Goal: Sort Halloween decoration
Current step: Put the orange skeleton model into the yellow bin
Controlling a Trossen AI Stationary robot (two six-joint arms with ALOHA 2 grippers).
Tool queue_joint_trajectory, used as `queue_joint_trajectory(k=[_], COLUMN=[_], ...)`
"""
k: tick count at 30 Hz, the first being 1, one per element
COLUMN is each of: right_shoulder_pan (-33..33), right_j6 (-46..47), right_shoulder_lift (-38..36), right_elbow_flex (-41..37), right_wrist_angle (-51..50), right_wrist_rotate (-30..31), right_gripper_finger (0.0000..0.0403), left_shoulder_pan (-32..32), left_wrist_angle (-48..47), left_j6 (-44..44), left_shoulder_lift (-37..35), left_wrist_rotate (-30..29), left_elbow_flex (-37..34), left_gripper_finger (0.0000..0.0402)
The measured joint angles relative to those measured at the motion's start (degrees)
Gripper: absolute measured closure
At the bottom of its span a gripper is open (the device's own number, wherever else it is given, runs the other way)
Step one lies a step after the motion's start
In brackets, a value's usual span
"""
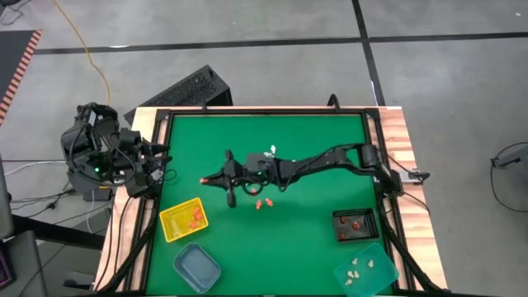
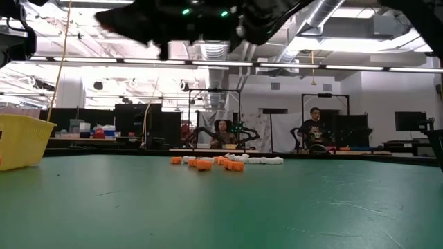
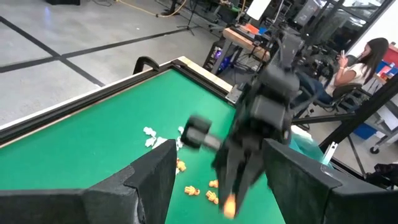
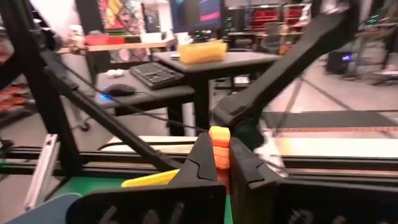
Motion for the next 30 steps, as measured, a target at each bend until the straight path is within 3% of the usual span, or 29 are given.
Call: queue_joint_trajectory(k=[17, 22, 30], right_shoulder_pan=[2.30, 1.87, 1.87], right_j6=[1.62, 4.15, 5.74], right_shoulder_lift=[23.16, 26.49, 26.74], right_elbow_flex=[37.01, 41.46, 41.94], right_wrist_angle=[-13.01, -13.47, -15.89], right_wrist_rotate=[-12.74, -16.99, -18.07], right_gripper_finger=[0.0395, 0.0394, 0.0394], left_shoulder_pan=[-0.02, 0.00, 0.00], left_wrist_angle=[0.01, -0.01, -0.04], left_j6=[-0.87, -0.87, -0.61], left_shoulder_lift=[0.00, 0.00, 0.00], left_wrist_rotate=[0.39, 0.41, 0.41], left_elbow_flex=[-0.02, -0.02, -0.02], left_gripper_finger=[0.0176, 0.0176, 0.0176])
